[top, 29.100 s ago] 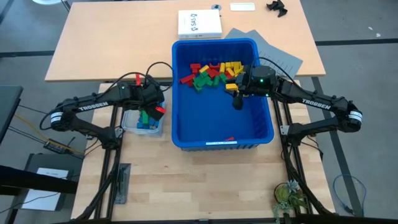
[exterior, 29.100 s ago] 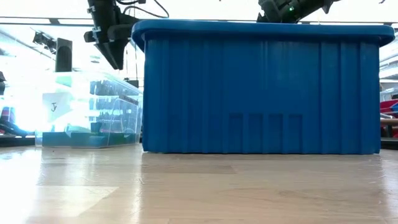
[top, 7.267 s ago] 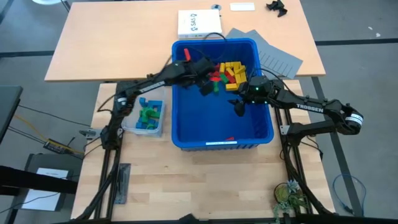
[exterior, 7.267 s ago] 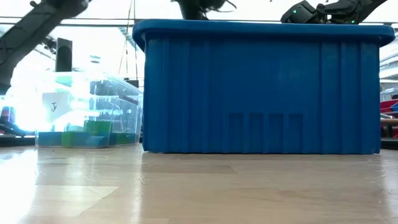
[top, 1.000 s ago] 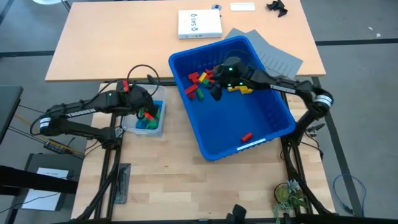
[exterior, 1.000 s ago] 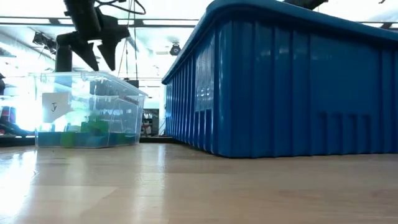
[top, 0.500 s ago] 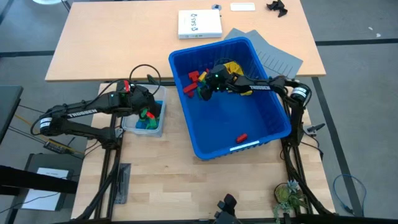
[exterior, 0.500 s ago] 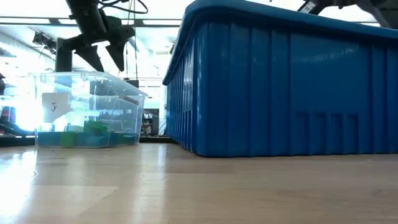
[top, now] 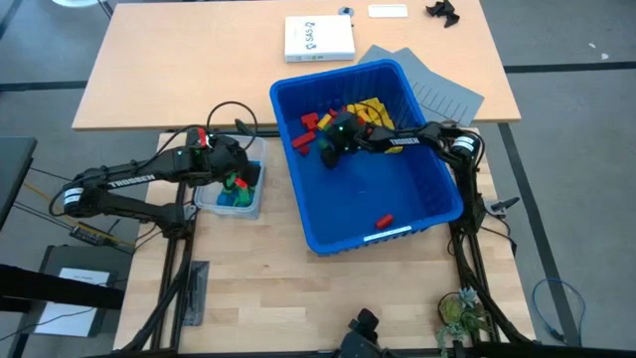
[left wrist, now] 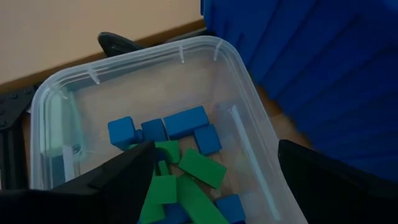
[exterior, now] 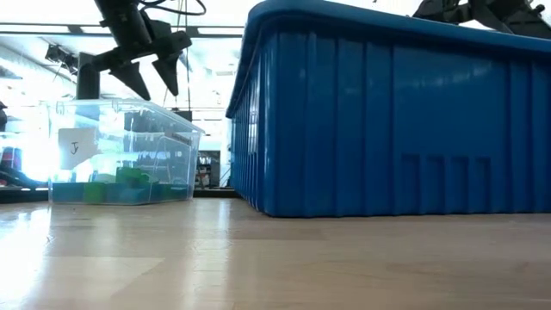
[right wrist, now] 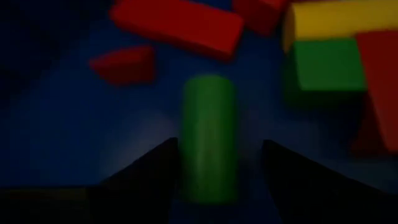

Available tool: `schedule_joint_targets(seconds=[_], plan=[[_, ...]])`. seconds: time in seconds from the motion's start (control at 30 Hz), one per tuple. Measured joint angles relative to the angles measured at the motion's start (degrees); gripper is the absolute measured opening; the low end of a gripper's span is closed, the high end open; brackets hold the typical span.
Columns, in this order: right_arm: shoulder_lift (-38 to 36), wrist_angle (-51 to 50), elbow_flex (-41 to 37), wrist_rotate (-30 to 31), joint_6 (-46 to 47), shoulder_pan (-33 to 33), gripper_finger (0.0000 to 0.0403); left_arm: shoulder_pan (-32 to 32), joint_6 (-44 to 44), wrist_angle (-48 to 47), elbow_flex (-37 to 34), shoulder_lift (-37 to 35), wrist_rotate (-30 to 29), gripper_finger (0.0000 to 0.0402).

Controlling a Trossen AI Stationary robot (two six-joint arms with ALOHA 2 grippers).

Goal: Sort blocks
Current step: Put the green block into the transparent bin

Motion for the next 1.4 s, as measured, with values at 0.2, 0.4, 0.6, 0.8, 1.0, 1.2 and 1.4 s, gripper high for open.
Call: schedule_joint_targets(seconds=[0.2,0.4,0.6,0.8,1.0,1.2,1.4], plan=[[-0.12,-5.58,0.13,0.54,-4.97,-1.28,0.0227,0.00,0.21,3.15,0.00,0.00,0.00,0.0348],[-0.22,-4.59,0.10,0.26,-18.69,-1.25,0.0227,0.00,1.63,4.51,0.00,0.00,0.00,0.0348],[-0.10,-2.33,0.02,-7.05,-26.18,-1.19,0.0227,-0.02,1.68,5.17,0.00,0.00,1.15,0.0348],[1.68,-1.44,0.11,-9.33,-29.11,-1.32,0.0177,-0.02,1.68,5.37,0.00,0.00,1.42,0.0349],[2.14,-1.16,0.24,-11.13,-31.00,-1.36,0.0128,-0.02,1.68,5.49,0.00,0.00,1.50,0.0349],[-0.89,-4.71,-0.19,-10.91,-32.18,-1.19,0.0128,-0.02,2.60,5.98,0.00,0.00,1.43,0.0349],[-8.91,-10.03,-0.13,-11.08,-32.76,-0.53,0.0128,-0.04,4.49,7.03,-0.06,0.00,2.02,0.0349]])
